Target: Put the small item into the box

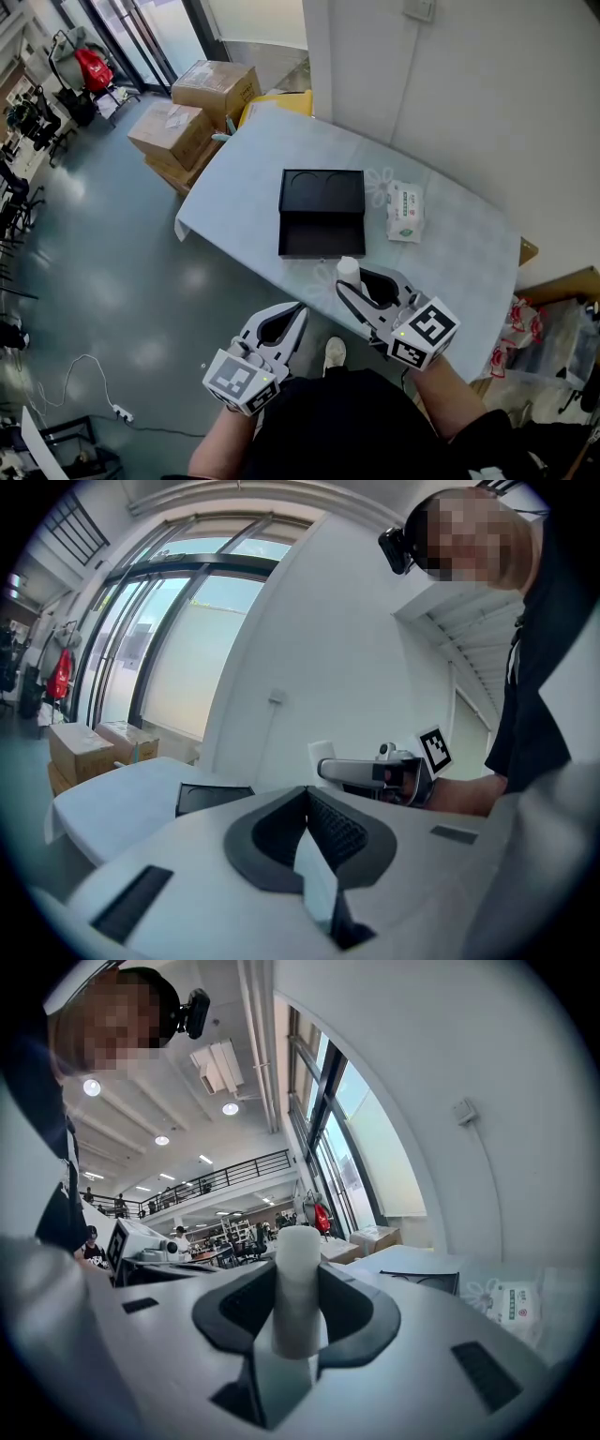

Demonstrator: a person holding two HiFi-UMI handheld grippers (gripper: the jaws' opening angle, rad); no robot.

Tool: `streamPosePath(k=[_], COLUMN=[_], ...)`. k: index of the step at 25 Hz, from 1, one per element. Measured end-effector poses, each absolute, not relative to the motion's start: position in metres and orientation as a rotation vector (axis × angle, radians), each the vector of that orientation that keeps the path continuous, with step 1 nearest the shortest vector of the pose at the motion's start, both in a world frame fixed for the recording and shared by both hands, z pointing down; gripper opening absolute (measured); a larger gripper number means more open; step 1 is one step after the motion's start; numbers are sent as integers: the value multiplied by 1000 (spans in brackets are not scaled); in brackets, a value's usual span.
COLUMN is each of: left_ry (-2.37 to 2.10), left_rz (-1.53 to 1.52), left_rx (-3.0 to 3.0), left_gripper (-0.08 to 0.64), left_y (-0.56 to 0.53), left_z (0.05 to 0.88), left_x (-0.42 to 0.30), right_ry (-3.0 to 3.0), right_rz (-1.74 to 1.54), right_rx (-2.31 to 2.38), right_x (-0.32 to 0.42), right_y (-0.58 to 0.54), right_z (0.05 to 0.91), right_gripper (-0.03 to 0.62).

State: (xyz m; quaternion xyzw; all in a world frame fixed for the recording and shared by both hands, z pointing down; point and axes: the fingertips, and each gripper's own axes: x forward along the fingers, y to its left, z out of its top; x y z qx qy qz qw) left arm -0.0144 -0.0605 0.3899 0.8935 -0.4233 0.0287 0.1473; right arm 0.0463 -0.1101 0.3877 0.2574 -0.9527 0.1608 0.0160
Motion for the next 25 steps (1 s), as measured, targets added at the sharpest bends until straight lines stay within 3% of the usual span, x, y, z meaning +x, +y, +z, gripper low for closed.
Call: streamPosePath(k=[25], left_ry=[-1103], left_rz=[249], left_rx=[2654], left_gripper=[8], left_y=[-149], left_z=[409], left_x=[-25], right_ry=[-2845], right_rz=[411], right_rx=[886], right_x=[28], right_y=[-223], right_z=[414], right_gripper=[141])
